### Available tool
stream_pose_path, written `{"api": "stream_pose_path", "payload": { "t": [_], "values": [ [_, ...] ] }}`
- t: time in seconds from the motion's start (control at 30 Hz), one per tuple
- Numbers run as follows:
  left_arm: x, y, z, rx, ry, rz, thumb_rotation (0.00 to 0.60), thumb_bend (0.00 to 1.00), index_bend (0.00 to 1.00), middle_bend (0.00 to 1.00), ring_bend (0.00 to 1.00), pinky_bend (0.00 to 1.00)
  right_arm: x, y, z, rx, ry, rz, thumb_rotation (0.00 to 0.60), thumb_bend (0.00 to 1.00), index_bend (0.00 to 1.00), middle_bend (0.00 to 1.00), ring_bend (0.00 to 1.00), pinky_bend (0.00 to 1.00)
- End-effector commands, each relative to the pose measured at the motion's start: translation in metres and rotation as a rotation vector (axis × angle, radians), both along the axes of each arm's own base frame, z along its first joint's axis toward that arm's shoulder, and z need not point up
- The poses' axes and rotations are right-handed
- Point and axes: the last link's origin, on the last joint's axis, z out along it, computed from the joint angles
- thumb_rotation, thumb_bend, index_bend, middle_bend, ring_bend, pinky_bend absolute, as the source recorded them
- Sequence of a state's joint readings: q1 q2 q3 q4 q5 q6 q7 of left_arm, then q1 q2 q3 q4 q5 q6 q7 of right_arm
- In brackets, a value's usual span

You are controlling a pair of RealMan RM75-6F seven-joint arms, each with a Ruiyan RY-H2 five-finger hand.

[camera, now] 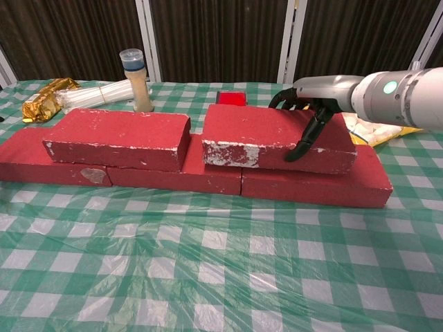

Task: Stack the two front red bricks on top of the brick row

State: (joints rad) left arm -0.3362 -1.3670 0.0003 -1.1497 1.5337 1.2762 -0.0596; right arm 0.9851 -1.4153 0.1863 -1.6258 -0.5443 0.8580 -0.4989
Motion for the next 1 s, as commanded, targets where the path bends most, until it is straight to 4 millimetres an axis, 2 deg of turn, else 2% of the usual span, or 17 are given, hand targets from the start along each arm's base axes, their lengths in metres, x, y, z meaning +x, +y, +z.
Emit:
{"api": "stream_pose_path", "payload": {
  "t": [0.03,0.77,1.0],
  "values": [
    [0.0,0.0,0.0,-0.002,0.0,0.0,0.6,0.32,0.0,0.0,0.0,0.01,0.002,0.0,-0.003,0.006,0.002,-0.004,0.6,0.14,0.43,0.37,0.34,0.49],
    [0.001,-0.001,0.001,-0.007,-0.01,-0.001,0.6,0.32,0.0,0.0,0.0,0.01,0.019,0.002,-0.018,0.009,0.013,0.0,0.6,0.14,0.39,0.37,0.33,0.49],
    [0.001,-0.002,0.001,-0.017,-0.019,-0.003,0.6,0.32,0.0,0.0,0.0,0.01,0.021,0.004,-0.02,0.01,0.05,-0.011,0.6,0.14,0.33,0.35,0.27,0.45]
  ]
}}
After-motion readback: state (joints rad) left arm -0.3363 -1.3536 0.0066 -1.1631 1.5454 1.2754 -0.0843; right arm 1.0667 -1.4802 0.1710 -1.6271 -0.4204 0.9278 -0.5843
